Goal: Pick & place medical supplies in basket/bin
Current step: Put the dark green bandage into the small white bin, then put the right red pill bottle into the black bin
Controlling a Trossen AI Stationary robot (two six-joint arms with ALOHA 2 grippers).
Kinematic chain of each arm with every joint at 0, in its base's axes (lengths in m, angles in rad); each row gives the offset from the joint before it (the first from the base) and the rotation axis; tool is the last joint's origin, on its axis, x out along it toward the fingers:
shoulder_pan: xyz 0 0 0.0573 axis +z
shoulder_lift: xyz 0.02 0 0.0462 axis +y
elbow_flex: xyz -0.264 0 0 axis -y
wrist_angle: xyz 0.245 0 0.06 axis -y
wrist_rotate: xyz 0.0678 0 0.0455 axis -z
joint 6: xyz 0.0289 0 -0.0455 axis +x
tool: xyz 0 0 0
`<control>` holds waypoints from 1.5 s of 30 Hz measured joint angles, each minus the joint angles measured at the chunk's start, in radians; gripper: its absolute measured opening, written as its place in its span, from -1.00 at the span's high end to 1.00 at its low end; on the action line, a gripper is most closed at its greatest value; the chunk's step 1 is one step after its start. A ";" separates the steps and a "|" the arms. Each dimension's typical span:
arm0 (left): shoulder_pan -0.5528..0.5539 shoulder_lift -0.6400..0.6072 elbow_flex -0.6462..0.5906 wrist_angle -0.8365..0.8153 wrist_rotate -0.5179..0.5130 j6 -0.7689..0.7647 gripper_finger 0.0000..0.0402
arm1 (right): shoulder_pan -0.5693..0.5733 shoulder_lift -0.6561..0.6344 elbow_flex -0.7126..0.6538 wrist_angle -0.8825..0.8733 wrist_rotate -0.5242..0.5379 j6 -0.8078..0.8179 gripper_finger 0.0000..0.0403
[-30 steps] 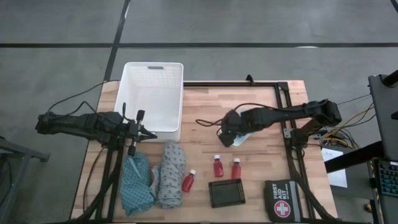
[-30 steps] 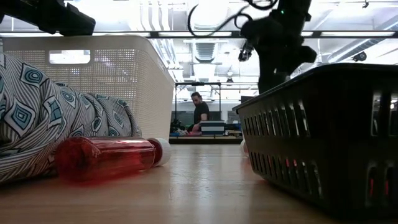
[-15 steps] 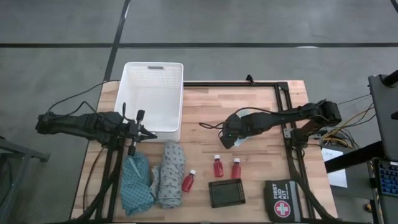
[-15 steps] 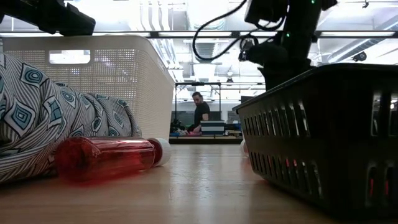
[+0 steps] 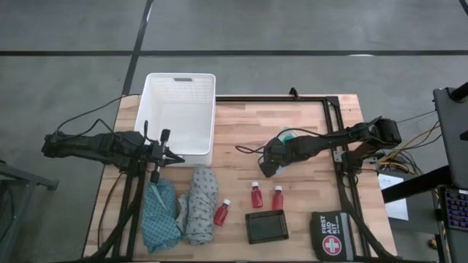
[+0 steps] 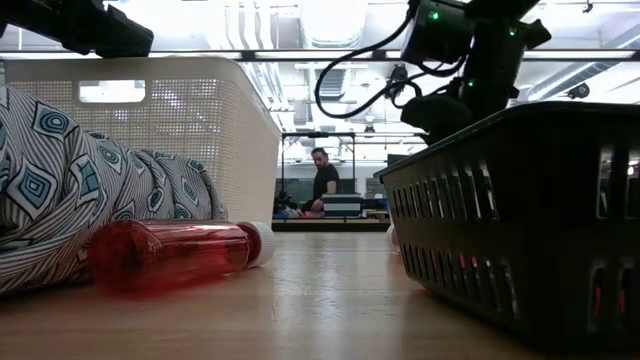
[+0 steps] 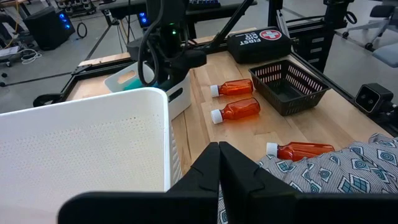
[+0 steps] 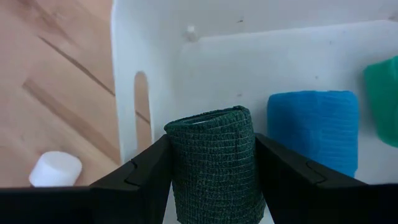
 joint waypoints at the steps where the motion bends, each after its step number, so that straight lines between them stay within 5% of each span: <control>1: 0.000 0.000 0.000 0.000 0.000 0.000 0.97 | -0.001 0.000 -0.002 0.000 -0.009 0.004 0.00; 14: 0.000 0.000 0.000 0.000 0.000 0.000 0.97 | 0.000 0.001 0.004 0.003 -0.008 -0.032 -0.01; 28: 0.000 0.000 0.000 0.000 0.000 0.000 0.97 | 0.000 0.001 0.004 0.024 -0.006 -0.058 -0.36; 45: 0.000 0.000 0.000 0.000 0.000 0.000 0.97 | 0.000 0.000 0.005 0.032 -0.003 -0.056 -0.36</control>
